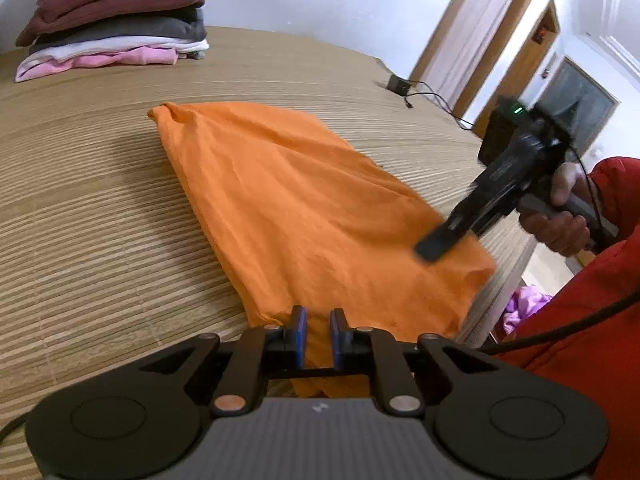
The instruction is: Fold clothes
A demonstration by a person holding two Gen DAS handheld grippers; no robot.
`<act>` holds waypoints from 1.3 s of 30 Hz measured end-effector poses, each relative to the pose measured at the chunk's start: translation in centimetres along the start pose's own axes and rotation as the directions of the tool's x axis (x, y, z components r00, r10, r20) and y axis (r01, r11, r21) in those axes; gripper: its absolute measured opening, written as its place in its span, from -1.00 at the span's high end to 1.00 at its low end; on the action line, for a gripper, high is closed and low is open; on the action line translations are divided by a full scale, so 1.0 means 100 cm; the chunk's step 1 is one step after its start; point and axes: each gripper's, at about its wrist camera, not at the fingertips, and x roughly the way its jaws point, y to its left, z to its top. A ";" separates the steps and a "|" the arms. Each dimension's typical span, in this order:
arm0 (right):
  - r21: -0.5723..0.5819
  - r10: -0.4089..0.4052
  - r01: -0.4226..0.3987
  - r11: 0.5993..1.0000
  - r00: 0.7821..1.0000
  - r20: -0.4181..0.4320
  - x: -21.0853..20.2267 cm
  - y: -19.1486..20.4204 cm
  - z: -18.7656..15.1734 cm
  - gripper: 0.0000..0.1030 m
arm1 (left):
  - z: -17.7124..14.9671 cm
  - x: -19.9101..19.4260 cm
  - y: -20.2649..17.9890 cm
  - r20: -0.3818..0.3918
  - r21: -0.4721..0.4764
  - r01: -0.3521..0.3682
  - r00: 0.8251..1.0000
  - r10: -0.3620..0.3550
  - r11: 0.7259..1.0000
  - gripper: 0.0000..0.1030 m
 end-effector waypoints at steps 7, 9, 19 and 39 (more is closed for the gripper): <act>0.199 0.109 -0.136 0.971 0.984 0.139 -0.014 0.021 -0.023 0.67 | -0.005 -0.017 0.003 0.053 0.054 -0.074 0.996 0.071 0.996 0.72; 0.203 0.119 -0.152 0.967 0.979 0.164 -0.016 0.039 -0.020 0.66 | -0.004 -0.027 0.002 0.084 0.072 -0.093 0.993 0.087 0.993 0.69; 0.013 0.049 -0.054 0.998 0.960 0.275 -0.046 0.101 -0.005 0.66 | 0.013 -0.066 -0.006 0.241 0.084 -0.119 0.966 0.096 0.989 0.53; -0.589 -0.498 0.639 0.494 0.764 0.411 0.070 0.243 -0.015 0.74 | -0.031 -0.097 0.039 0.285 -0.197 -0.111 0.944 0.166 0.974 0.53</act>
